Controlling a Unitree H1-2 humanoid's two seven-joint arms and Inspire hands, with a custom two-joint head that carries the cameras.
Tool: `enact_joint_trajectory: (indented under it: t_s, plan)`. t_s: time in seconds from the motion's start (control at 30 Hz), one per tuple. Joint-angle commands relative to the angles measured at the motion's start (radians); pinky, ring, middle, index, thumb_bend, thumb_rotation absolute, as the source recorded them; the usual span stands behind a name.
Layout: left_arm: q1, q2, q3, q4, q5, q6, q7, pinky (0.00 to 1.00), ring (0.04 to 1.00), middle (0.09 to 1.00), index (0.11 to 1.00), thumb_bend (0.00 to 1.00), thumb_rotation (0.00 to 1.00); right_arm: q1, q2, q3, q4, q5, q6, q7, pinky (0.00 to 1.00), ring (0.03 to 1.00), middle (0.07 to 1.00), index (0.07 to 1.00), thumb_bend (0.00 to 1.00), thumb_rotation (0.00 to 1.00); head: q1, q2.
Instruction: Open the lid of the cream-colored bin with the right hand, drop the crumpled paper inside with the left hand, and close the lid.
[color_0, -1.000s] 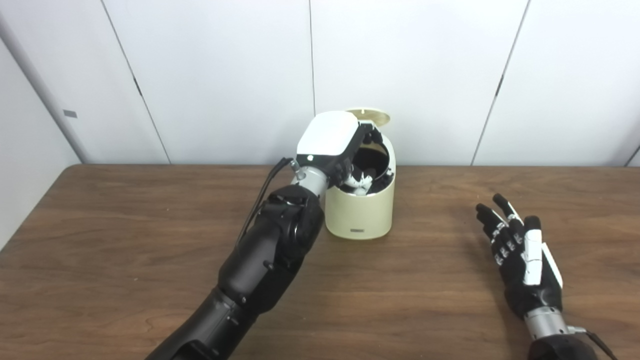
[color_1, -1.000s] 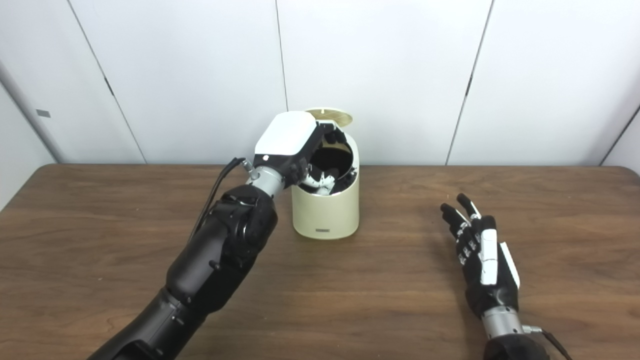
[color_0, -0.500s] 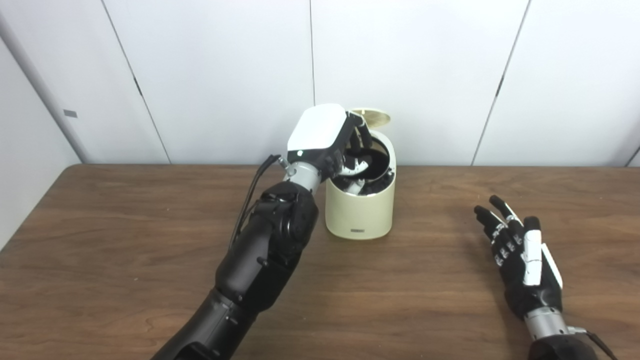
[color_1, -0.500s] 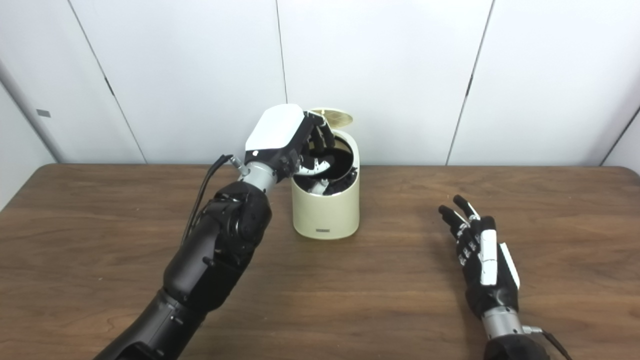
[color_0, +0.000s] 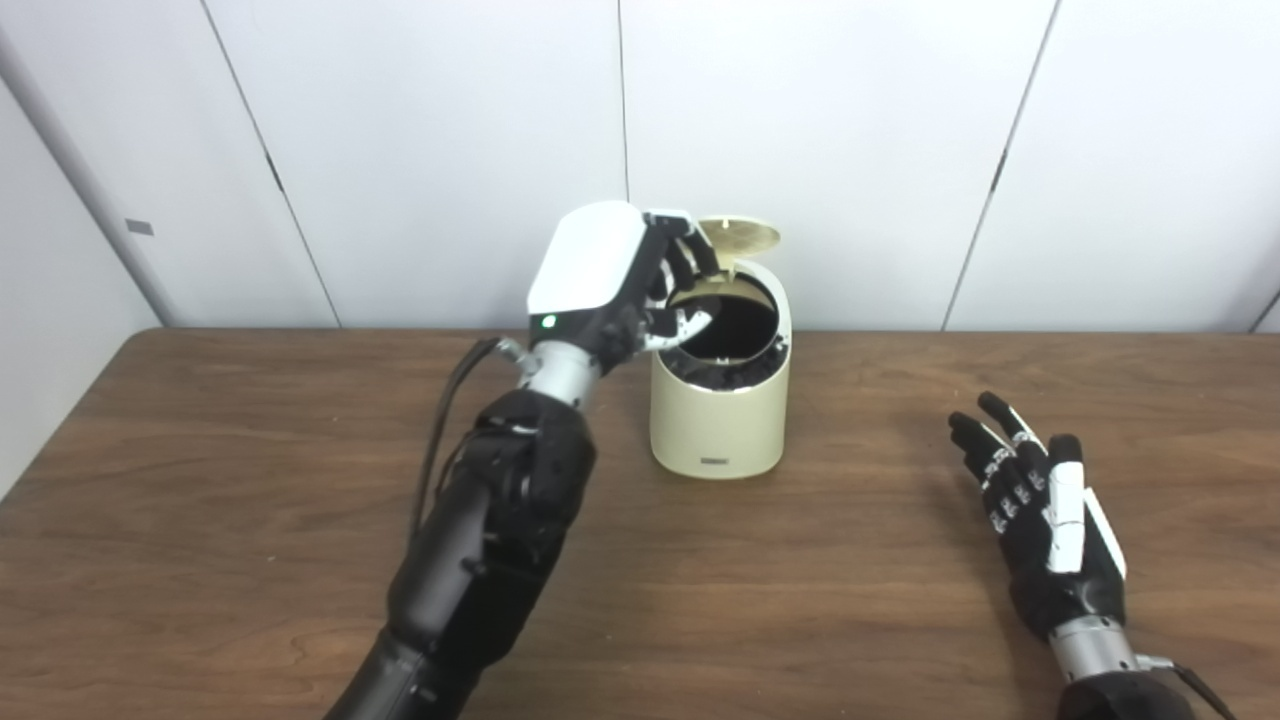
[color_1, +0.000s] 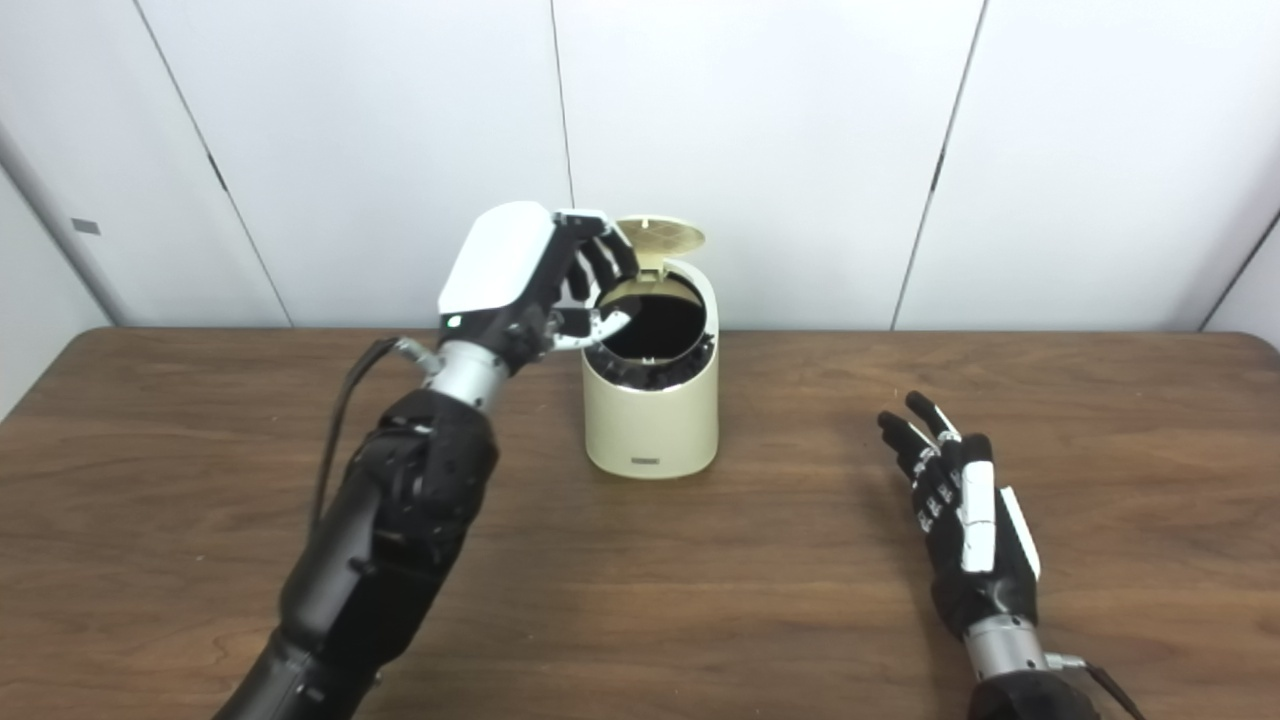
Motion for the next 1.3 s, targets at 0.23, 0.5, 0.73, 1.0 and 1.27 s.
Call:
enact_joint_trajectory:
  t_s: [0.23, 0.5, 0.73, 1.0, 1.27]
  plan:
    - [0.035, -0.006, 0.146, -0.111, -0.212, 0.064, -0.047, 0.36, 0.426, 0.496, 0.457, 0.48, 0.0, 0.002, -0.006, -0.008, -0.005, 0.011, -0.021, 0.006, 0.98, 0.913, 0.841, 0.882, 0.68, 1.0, -0.001, -0.001]
    - [0.107, -0.026, 0.253, -0.139, -0.325, 0.158, -0.023, 0.42, 0.459, 0.496, 0.484, 0.49, 0.0, 0.0, -0.017, -0.013, -0.01, 0.018, -0.029, 0.013, 0.98, 0.918, 0.852, 0.876, 0.71, 1.0, -0.005, -0.001]
    - [0.193, -0.064, 0.325, -0.111, -0.494, 0.112, 0.008, 0.58, 0.648, 0.674, 0.642, 0.51, 0.21, -0.021, -0.027, -0.018, -0.008, 0.013, -0.022, 0.008, 1.0, 0.966, 0.907, 0.881, 0.7, 1.0, -0.008, 0.004]
    - [0.29, -0.054, 0.334, -0.065, -0.704, 0.061, -0.057, 0.97, 0.98, 0.988, 0.988, 0.54, 0.89, -0.068, -0.054, -0.015, 0.013, 0.023, -0.027, 0.023, 1.0, 0.991, 0.97, 0.924, 0.66, 1.0, -0.011, 0.009]
    - [0.387, -0.084, 0.326, 0.006, -0.794, -0.067, -0.046, 1.0, 1.0, 1.0, 1.0, 0.57, 1.0, -0.131, -0.089, 0.017, -0.02, -0.04, 0.0, 0.012, 1.0, 1.0, 0.989, 0.95, 0.67, 1.0, -0.017, 0.01]
